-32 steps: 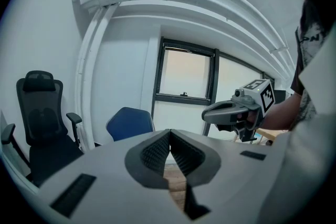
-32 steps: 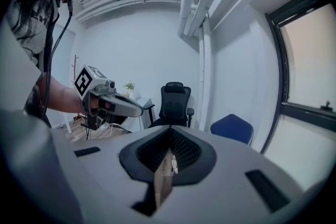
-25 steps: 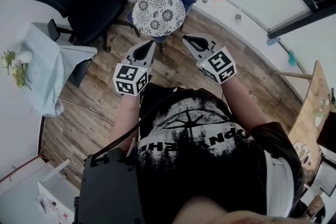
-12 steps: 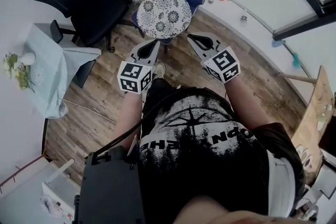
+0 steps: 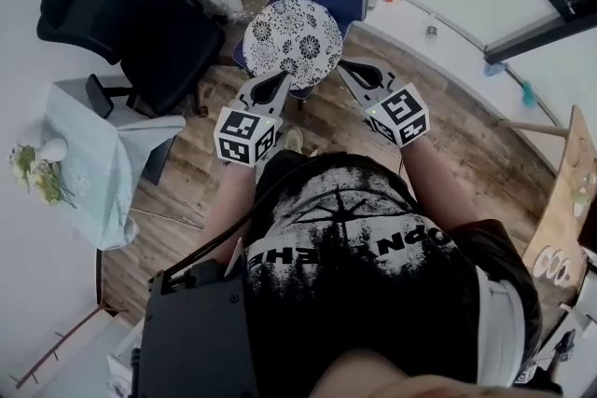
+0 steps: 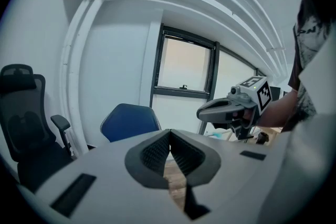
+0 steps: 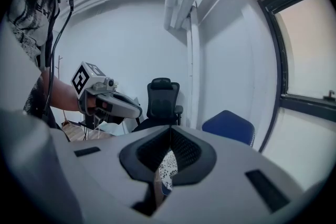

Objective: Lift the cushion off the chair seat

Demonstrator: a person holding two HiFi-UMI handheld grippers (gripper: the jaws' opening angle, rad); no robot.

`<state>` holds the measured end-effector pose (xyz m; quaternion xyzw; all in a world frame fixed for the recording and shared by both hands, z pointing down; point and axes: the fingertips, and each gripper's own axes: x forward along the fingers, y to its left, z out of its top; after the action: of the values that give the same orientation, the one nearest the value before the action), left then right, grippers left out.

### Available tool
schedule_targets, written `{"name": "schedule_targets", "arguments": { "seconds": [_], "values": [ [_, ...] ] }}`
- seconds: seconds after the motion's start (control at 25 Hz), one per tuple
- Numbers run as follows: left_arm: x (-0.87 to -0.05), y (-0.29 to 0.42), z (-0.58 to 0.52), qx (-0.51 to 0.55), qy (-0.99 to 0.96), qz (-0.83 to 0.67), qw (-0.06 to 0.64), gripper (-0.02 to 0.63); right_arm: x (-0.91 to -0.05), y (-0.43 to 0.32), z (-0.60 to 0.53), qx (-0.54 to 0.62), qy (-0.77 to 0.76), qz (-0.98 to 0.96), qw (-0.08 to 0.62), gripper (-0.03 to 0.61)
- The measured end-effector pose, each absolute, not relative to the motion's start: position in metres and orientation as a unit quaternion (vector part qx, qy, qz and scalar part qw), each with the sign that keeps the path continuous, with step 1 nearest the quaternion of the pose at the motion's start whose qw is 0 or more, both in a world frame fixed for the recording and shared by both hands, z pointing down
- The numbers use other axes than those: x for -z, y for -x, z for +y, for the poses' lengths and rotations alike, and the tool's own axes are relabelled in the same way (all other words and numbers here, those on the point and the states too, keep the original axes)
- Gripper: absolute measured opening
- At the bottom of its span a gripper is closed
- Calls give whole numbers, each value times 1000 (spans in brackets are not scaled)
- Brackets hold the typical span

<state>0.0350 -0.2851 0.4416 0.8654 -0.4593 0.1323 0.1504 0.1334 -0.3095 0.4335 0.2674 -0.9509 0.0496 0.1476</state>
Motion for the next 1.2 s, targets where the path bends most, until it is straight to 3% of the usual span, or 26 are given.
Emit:
{"name": "schedule_targets", "arguments": {
  "seconds": [0.64,1.2],
  "values": [
    [-447,29,-378,-153,-909,-364,132,15,-452,-62,-379,-81,-350,-922,146,18],
    [-467,25,-405,-150,-930,-304,145,15,-461,-60,-393,-91,-399,-898,162,18]
  ]
}}
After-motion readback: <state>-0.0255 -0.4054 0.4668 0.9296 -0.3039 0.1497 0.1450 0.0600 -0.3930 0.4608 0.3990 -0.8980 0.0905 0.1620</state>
